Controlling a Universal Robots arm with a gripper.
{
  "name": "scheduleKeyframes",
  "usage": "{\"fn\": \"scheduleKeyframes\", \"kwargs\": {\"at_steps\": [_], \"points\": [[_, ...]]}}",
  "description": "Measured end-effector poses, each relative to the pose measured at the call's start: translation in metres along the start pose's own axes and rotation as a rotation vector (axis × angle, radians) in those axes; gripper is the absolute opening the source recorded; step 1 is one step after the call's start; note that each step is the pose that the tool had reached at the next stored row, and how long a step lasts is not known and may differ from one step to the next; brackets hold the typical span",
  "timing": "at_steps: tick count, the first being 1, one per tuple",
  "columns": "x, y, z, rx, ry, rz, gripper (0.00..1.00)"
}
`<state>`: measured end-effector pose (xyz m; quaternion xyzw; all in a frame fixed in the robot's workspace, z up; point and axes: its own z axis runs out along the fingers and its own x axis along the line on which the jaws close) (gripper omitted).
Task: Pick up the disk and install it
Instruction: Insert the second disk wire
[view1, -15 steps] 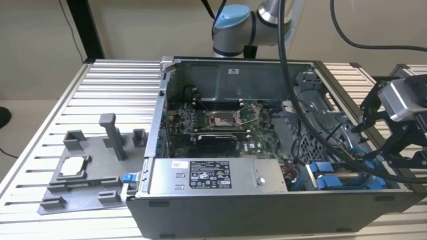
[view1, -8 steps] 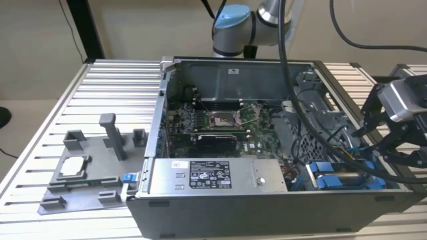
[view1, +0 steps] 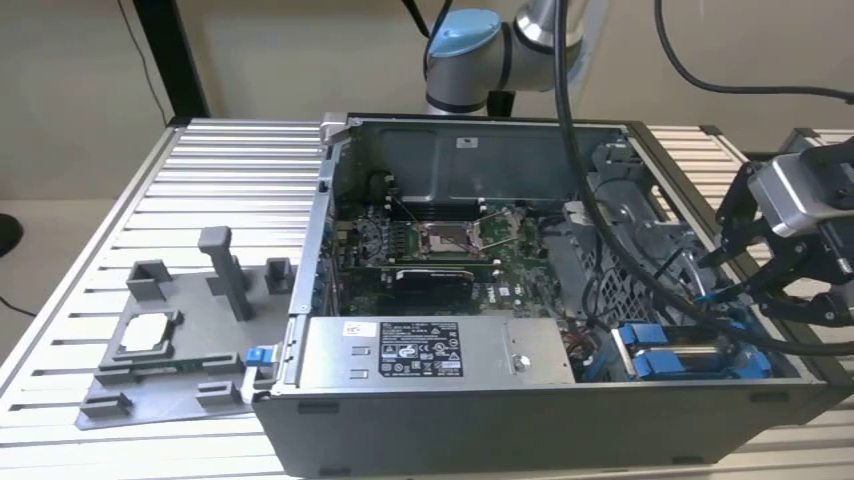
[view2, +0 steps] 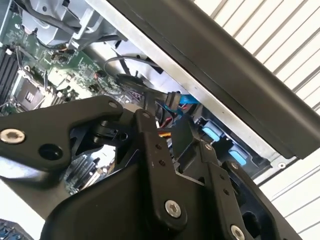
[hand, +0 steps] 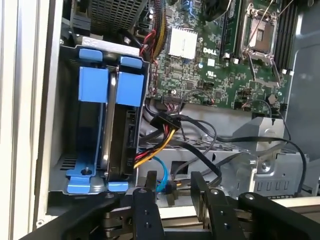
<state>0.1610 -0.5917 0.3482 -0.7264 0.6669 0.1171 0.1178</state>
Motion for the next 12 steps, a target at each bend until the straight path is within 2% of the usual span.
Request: {"fn": "scheduleKeyframes", "kwargs": {"at_steps": [5, 7, 8, 12], "points": [[-0.0092, -0.0003, -0.011, -0.0005, -0.0019, 0.0, 0.0], [-0.011, -0.0003, -0.0162, -0.0004, -0.0049, 0.0, 0.0], [-0.0113, -0.0003, -0.0171, -0.0003, -0.0072, 0.0, 0.0], [-0.0124, 0.0019, -0.0183, -0.0003, -0.0075, -0.001, 0.0]]}}
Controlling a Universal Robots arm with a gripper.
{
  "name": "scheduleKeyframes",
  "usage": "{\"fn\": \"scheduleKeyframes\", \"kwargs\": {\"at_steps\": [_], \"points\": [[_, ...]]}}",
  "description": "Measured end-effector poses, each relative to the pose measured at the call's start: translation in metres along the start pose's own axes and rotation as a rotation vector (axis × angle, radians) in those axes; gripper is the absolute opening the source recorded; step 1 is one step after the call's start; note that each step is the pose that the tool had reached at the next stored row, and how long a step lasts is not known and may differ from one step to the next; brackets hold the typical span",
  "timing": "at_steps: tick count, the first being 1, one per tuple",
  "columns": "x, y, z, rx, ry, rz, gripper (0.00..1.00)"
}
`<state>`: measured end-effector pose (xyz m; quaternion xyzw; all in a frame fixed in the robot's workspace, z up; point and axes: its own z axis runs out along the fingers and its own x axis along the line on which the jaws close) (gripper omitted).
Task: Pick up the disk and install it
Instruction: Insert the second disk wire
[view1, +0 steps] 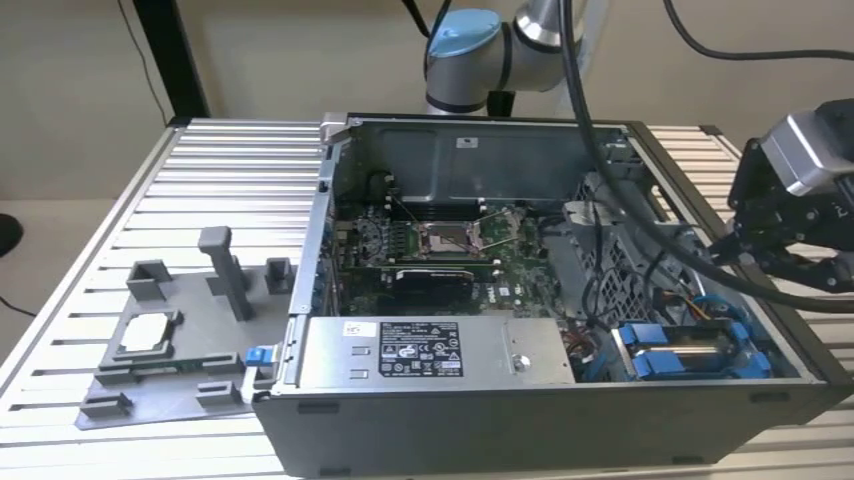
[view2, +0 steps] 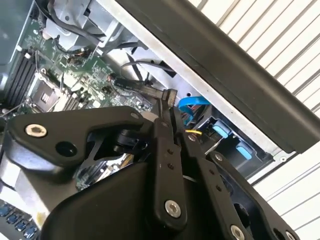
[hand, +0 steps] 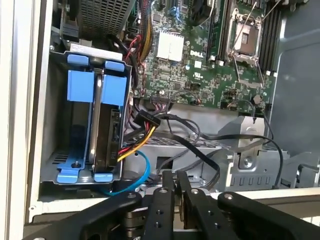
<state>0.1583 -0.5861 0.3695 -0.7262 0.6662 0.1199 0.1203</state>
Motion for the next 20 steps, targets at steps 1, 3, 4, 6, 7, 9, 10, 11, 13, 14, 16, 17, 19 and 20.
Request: {"fn": "scheduleKeyframes", "kwargs": {"at_steps": [1, 3, 4, 6, 7, 9, 10, 11, 13, 14, 16, 17, 19, 20], "points": [[-0.0004, 0.0029, -0.0004, 0.0, 0.0007, 0.0, 0.0], [-0.001, 0.0104, -0.0004, -0.0001, 0.0016, 0.0, 0.0], [-0.0013, 0.0138, -0.0004, -0.0002, 0.0032, 0.0, 0.0], [-0.0018, 0.0194, -0.0004, -0.0012, 0.0154, 0.0, 0.0], [-0.002, 0.0218, -0.0003, -0.002, 0.025, 0.0, 0.0], [-0.0024, 0.0259, -0.0002, -0.0039, 0.0516, 0.001, 0.0], [-0.0025, 0.0277, -0.0003, -0.0048, 0.0655, 0.001, 0.0], [-0.0027, 0.0295, -0.0002, -0.0056, 0.0797, 0.001, 0.0], [-0.0029, 0.0332, -0.0001, -0.0072, 0.1092, 0.002, 0.0], [-0.0031, 0.035, -0.0001, -0.008, 0.1239, 0.002, 0.0], [-0.0034, 0.0385, -0.0001, -0.0096, 0.1535, 0.003, 0.0], [-0.0035, 0.0401, 0.0, -0.0103, 0.1679, 0.003, 0.0], [-0.0038, 0.0432, 0.0, -0.0114, 0.1988, 0.004, 0.0], [-0.0039, 0.0448, 0.0001, -0.0118, 0.2147, 0.005, 0.0]]}}
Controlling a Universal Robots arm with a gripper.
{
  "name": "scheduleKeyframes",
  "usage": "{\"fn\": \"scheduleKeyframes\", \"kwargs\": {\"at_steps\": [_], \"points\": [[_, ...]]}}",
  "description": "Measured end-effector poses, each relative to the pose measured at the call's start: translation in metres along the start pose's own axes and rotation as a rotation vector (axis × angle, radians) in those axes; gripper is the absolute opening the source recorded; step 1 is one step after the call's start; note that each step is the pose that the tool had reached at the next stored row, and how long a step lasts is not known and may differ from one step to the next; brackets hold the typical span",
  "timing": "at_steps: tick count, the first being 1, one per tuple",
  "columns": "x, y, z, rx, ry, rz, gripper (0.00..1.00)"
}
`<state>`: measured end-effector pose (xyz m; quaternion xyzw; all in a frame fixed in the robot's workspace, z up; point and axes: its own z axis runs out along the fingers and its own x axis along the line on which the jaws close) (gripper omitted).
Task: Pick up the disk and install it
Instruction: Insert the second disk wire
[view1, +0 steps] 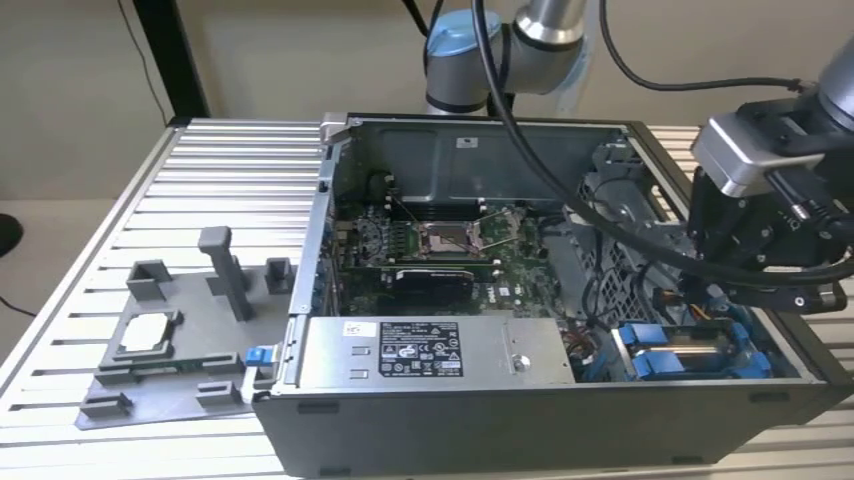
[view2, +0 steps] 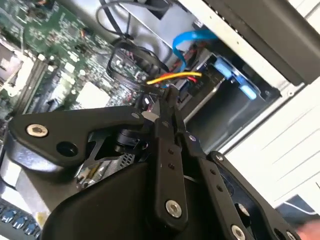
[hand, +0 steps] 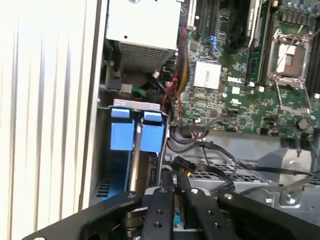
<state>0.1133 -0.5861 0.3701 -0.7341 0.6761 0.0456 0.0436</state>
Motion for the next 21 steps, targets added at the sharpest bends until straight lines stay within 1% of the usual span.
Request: {"fn": "scheduleKeyframes", "kwargs": {"at_steps": [1, 3, 4, 5, 6, 7, 10, 14, 16, 18, 21], "points": [[-0.0001, 0.0015, 0.0, -0.0002, 0.0141, 0.001, 0.0], [-0.0004, 0.0049, 0.0002, -0.0001, 0.0379, 0.003, 0.0], [-0.0005, 0.0064, 0.0003, 0.0002, 0.0482, 0.004, 0.0], [-0.0006, 0.0077, 0.0006, 0.001, 0.0567, 0.007, 0.0], [-0.0006, 0.0086, 0.001, 0.0022, 0.0625, 0.013, 0.0], [-0.0005, 0.0086, 0.0017, 0.0034, 0.0636, 0.023, 0.0], [-0.0003, 0.009, 0.0032, 0.0074, 0.0641, 0.066, 0.0], [-0.0006, 0.0127, 0.0041, 0.0099, 0.0639, 0.092, 0.0], [-0.0007, 0.0127, 0.004, 0.0102, 0.0645, 0.096, 0.0], [0.0007, 0.0103, 0.0039, 0.0098, 0.0619, 0.095, 0.0], [0.0042, 0.0046, 0.0035, 0.0078, 0.0593, 0.096, 0.0]]}}
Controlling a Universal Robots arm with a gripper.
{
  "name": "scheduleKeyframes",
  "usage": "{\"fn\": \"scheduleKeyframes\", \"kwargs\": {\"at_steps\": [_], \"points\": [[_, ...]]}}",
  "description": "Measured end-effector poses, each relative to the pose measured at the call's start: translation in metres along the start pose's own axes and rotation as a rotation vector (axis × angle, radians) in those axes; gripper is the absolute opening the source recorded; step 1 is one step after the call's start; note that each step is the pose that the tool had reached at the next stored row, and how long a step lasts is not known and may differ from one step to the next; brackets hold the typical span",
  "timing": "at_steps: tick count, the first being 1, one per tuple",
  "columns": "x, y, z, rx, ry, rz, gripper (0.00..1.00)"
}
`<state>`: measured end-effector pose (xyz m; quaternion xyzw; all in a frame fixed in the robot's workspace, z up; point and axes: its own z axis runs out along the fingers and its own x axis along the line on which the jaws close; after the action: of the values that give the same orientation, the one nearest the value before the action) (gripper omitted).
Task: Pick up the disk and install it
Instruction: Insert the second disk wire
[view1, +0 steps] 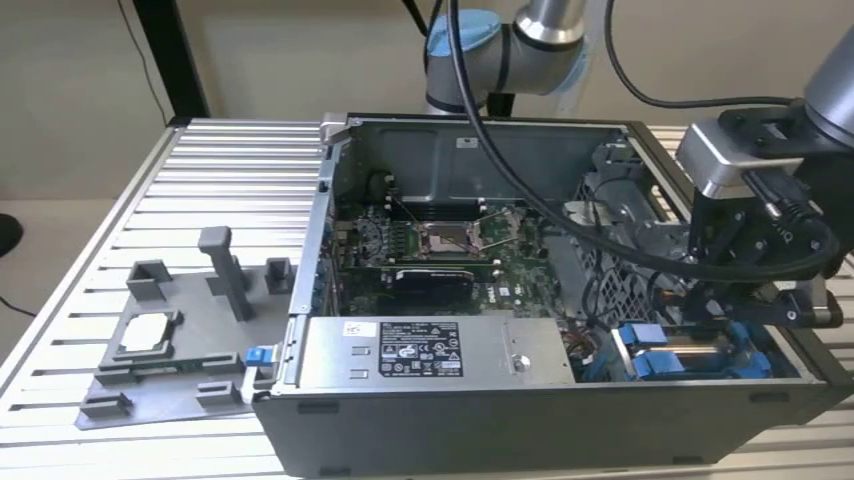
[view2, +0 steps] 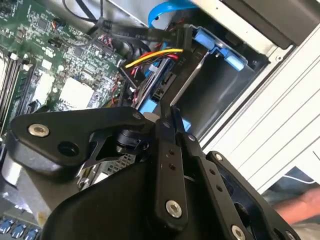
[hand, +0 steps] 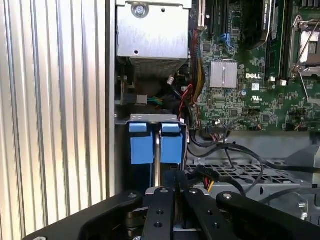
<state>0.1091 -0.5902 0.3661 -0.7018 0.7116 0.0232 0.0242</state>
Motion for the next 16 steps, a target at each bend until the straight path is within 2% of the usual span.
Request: {"fn": "scheduleKeyframes", "kwargs": {"at_steps": [7, 11, 12, 16], "points": [[0.0059, -0.0174, -0.0004, -0.0039, -0.0051, 0.0, 0.0], [0.0086, -0.0283, -0.0006, -0.0051, -0.0103, 0.0, 0.0], [0.0092, -0.0309, -0.0006, -0.0051, -0.0127, 0.0, 1.0], [0.0122, -0.0404, -0.0007, -0.0058, -0.0215, 0.0, 1.0]]}}
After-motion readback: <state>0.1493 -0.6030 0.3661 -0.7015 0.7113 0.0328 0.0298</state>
